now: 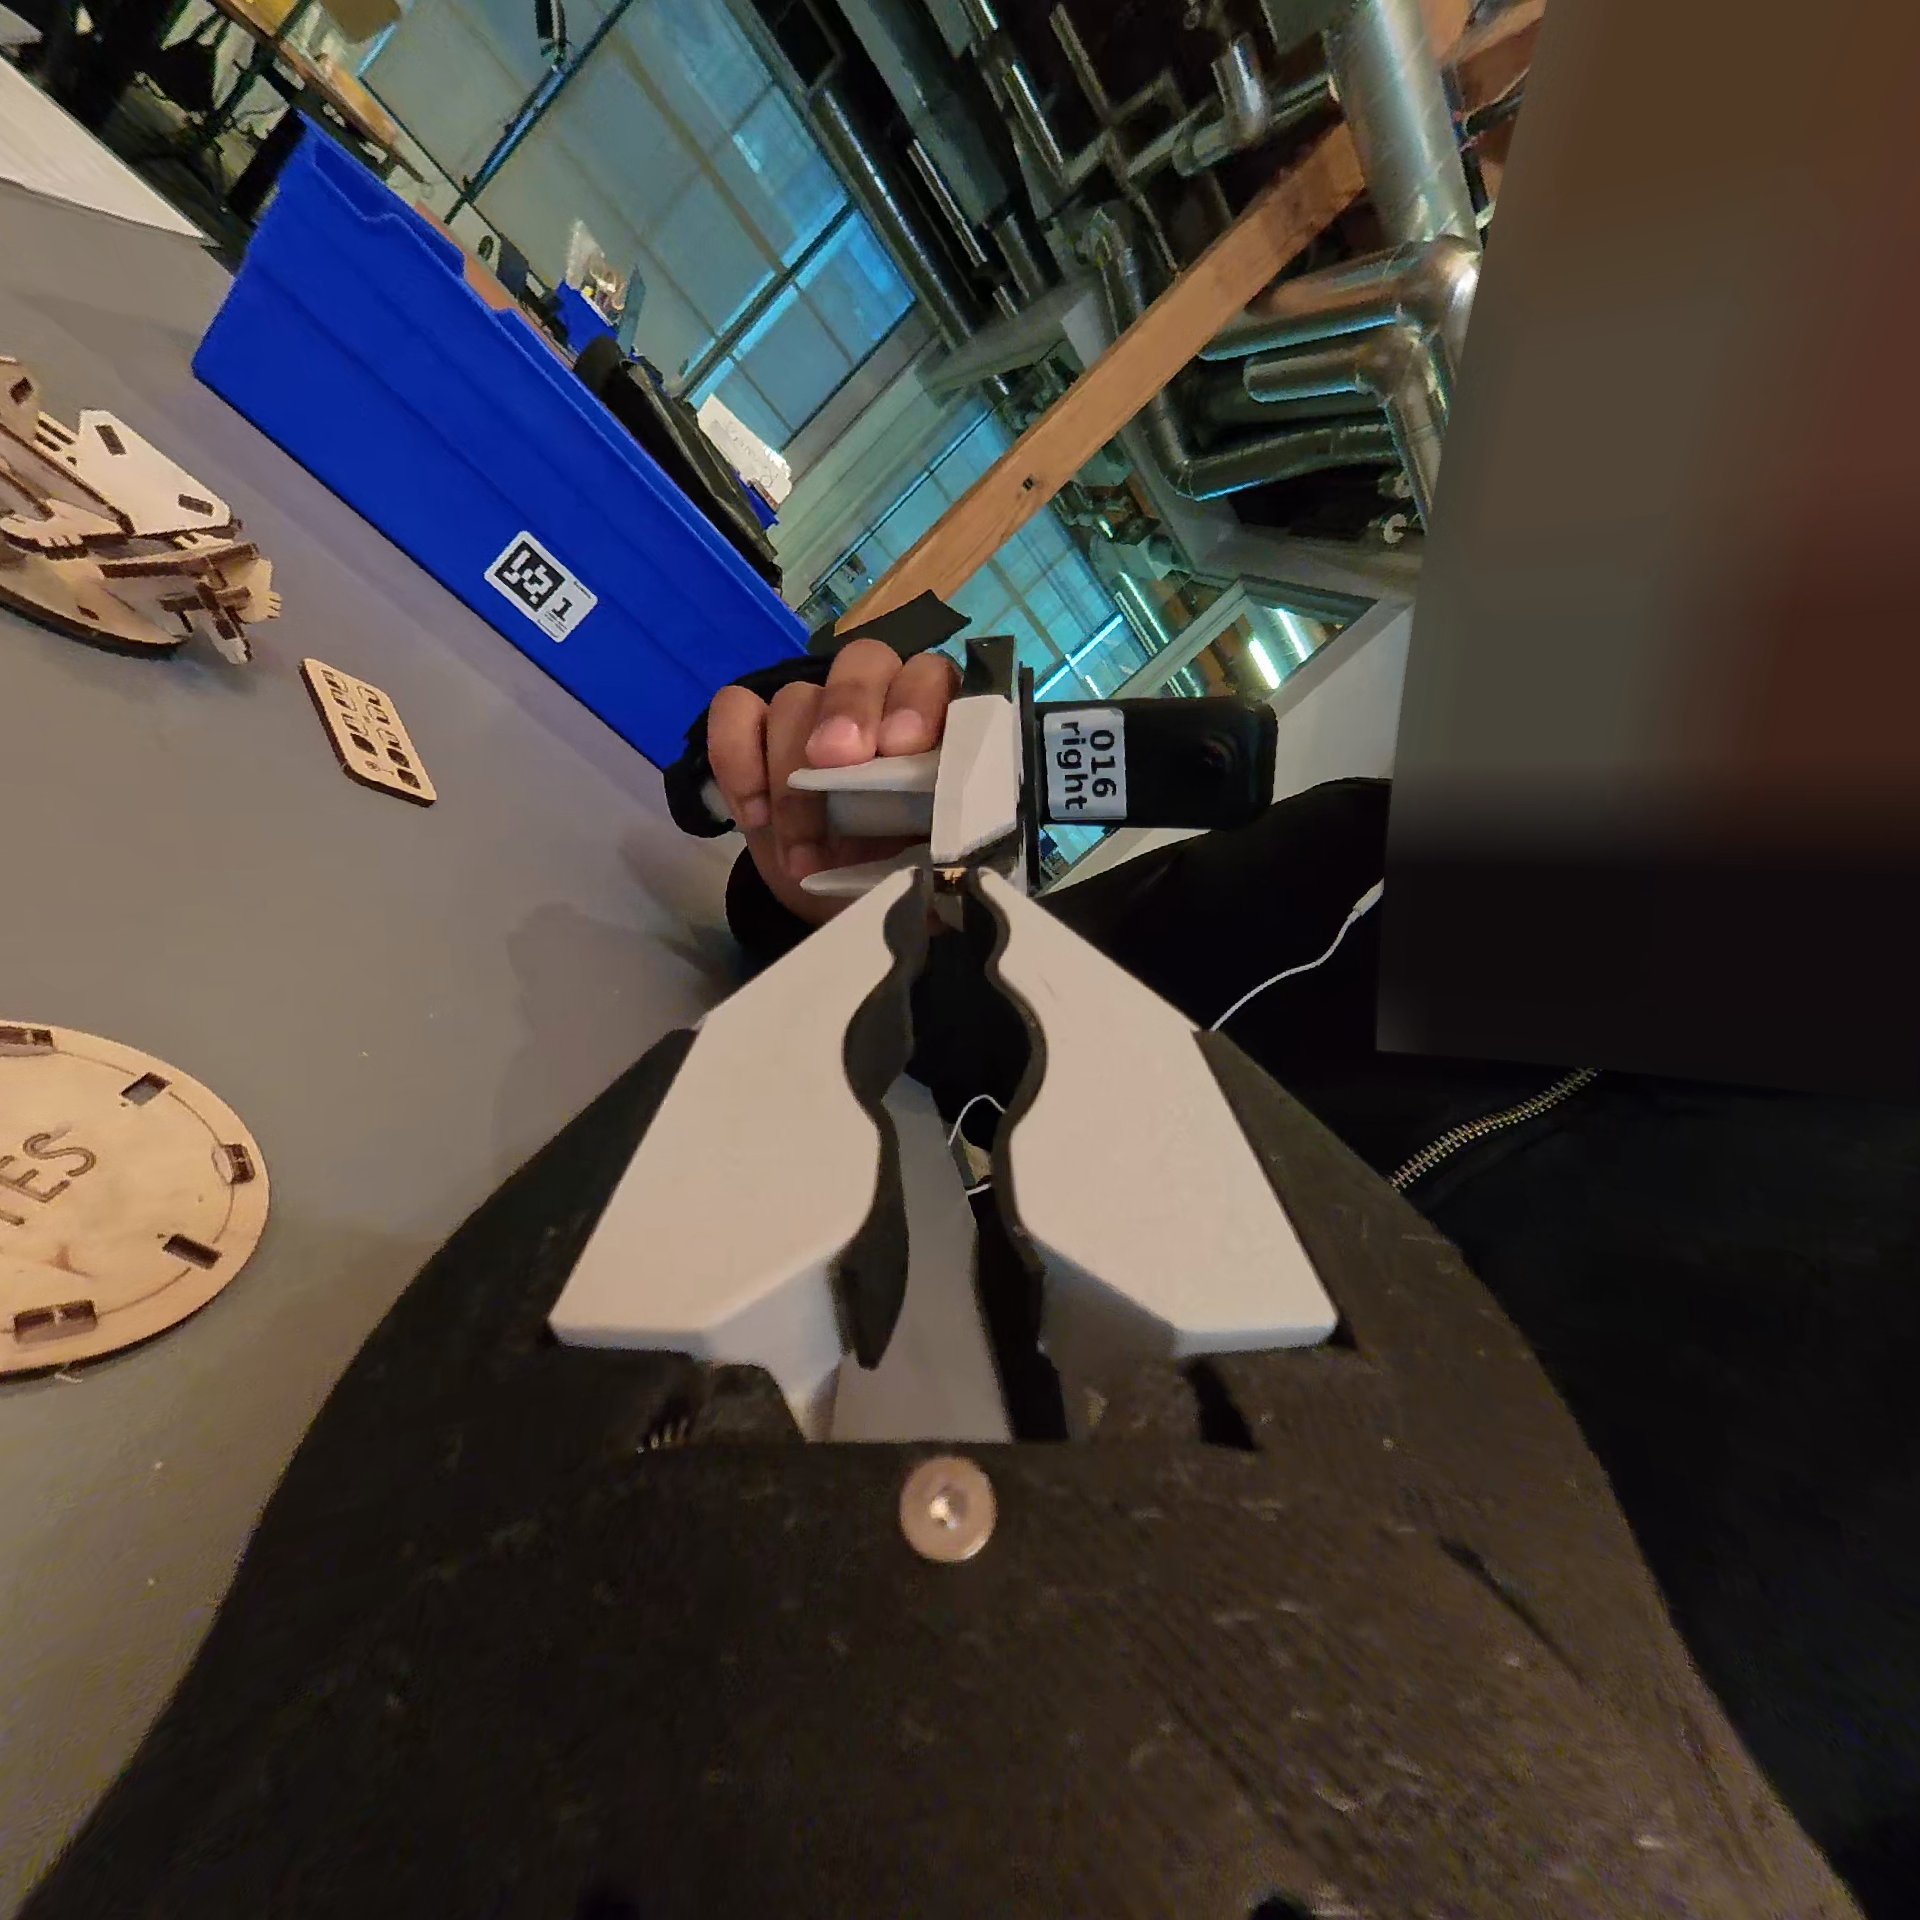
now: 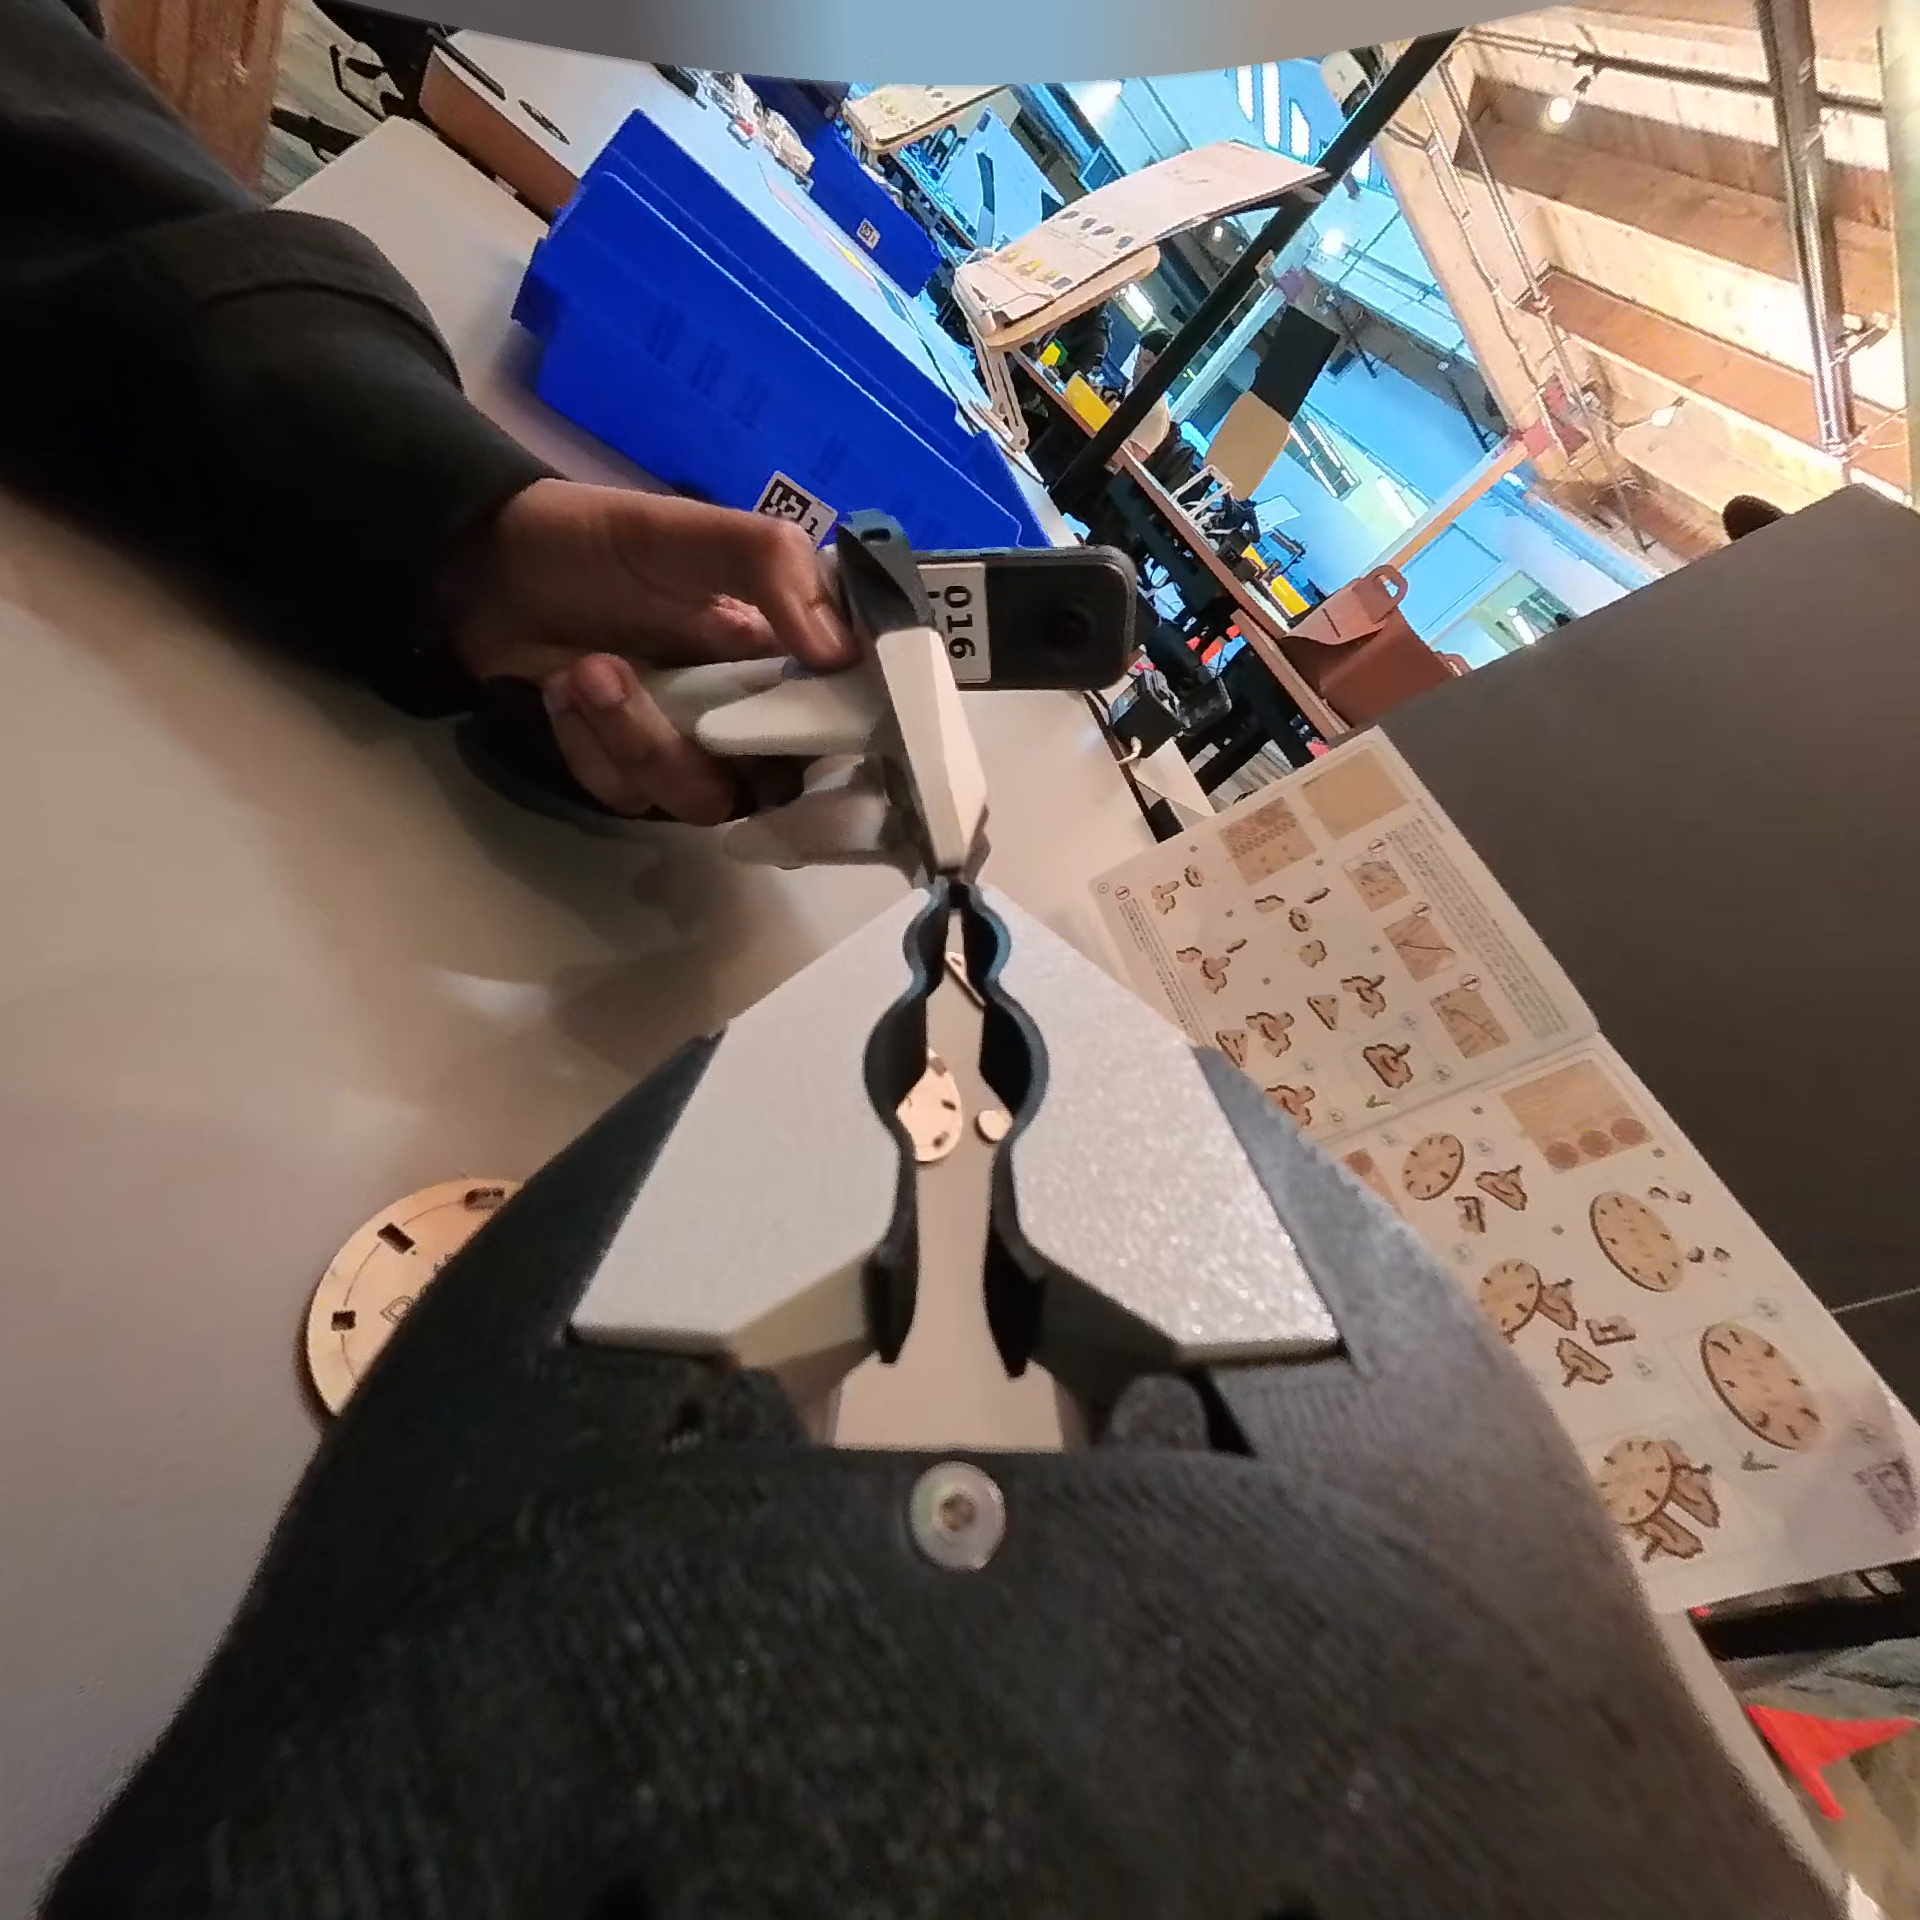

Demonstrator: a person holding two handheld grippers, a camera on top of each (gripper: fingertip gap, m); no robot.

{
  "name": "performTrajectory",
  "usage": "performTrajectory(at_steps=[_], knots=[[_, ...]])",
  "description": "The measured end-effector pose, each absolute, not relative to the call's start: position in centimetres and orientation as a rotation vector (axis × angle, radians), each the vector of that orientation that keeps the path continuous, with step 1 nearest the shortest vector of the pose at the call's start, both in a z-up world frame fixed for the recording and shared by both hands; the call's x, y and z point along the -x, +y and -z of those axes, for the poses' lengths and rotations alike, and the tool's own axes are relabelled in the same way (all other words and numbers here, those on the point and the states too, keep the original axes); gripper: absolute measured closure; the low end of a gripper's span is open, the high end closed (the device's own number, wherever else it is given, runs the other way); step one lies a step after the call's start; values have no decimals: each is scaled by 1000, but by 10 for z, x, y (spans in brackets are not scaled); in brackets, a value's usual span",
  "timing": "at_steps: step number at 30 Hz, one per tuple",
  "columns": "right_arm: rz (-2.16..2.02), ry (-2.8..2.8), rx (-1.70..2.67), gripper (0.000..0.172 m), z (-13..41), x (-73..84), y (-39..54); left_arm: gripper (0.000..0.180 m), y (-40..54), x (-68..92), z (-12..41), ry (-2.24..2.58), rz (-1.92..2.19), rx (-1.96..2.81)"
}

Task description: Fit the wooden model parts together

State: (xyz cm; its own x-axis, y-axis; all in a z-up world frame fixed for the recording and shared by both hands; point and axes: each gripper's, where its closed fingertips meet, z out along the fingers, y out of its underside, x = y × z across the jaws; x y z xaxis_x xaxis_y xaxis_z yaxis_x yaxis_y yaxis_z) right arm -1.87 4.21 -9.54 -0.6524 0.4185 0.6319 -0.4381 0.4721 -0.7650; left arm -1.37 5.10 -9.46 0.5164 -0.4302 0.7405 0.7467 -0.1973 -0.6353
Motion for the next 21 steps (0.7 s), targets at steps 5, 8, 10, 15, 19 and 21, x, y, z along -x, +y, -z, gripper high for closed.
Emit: performTrajectory(at_steps=[5, 8, 10, 15, 19, 21], knots=[[-1283, -1880, -15, 171, 96, 19, 43, 180, 52, 13, 94, -301, 1102, 1403], [-1290, -1875, -17, 171, 95, 19, 42, 180, 51, 13, 94, -303, 1113, 1400], [-1308, -1882, -7, 171, 95, 18, 42, 180, 51, 12, 94, -302, 1113, 1404], [-1348, -1909, -5, 170, 96, 16, 43, 180, 52, 13, 98, -309, 1083, 1439], [-1308, -1920, -21, 169, 98, 16, 44, 180, 52, 13, 101, -307, 1052, 1472], [-1287, -1925, -31, 169, 100, 16, 43, 180, 52, 12, 101, -303, 1055, 1478]])
